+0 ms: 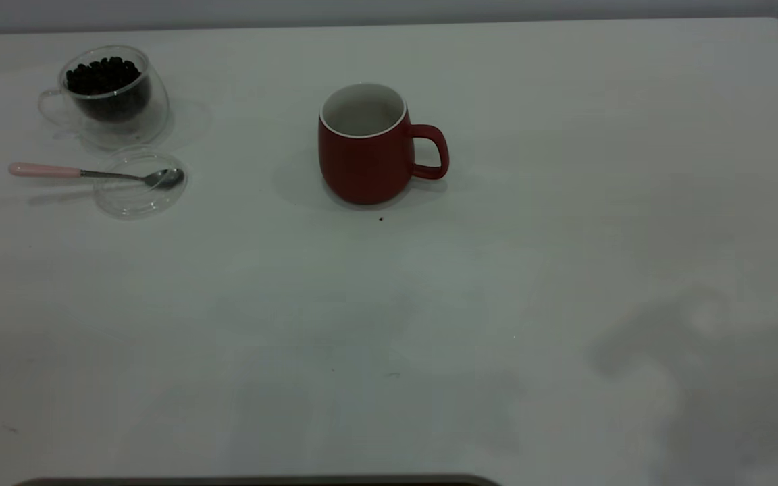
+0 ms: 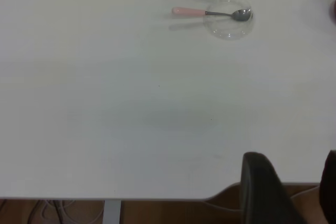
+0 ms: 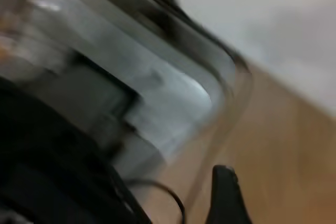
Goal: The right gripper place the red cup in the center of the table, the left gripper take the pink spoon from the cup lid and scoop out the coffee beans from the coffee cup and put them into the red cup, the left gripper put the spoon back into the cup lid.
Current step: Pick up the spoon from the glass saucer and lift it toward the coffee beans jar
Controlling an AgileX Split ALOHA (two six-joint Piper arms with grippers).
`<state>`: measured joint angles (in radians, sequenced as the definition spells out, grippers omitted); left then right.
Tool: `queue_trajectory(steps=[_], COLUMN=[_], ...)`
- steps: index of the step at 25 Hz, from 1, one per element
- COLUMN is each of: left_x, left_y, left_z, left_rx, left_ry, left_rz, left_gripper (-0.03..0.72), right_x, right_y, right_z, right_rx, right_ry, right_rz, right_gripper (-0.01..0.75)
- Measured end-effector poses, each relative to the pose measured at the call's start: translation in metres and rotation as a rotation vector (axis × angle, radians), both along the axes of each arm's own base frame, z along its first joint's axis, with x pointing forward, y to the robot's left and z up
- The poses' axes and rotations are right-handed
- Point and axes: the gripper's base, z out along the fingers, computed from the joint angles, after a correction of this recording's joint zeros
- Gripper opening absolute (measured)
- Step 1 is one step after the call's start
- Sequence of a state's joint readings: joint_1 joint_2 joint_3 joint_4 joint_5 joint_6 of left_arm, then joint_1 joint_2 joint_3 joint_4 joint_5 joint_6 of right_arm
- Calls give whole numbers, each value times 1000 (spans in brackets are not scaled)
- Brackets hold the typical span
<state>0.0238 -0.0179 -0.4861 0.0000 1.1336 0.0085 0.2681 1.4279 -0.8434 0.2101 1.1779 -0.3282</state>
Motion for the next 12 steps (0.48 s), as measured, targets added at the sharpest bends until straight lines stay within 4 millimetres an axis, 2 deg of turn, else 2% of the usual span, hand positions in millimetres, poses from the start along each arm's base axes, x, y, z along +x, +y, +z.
queue_trajectory(steps=[3, 5, 9, 12], left_x=[0, 0, 0, 0], left_y=[0, 0, 0, 0], left_z=[0, 0, 0, 0], left_rx=[1, 1, 1, 1], left_ry=[0, 0, 0, 0], left_rz=[-1, -1, -1, -1], left_gripper=[330, 330, 330, 330], right_x=[-34, -57, -96, -109], right_y=[-24, -35, -48, -52], right_z=[4, 7, 7, 13], right_rx=[-165, -201, -188, -124], right_ry=[-45, -96, -178, -311], right_rz=[-113, -171, -230, -315], right_gripper=[541, 538, 537, 536])
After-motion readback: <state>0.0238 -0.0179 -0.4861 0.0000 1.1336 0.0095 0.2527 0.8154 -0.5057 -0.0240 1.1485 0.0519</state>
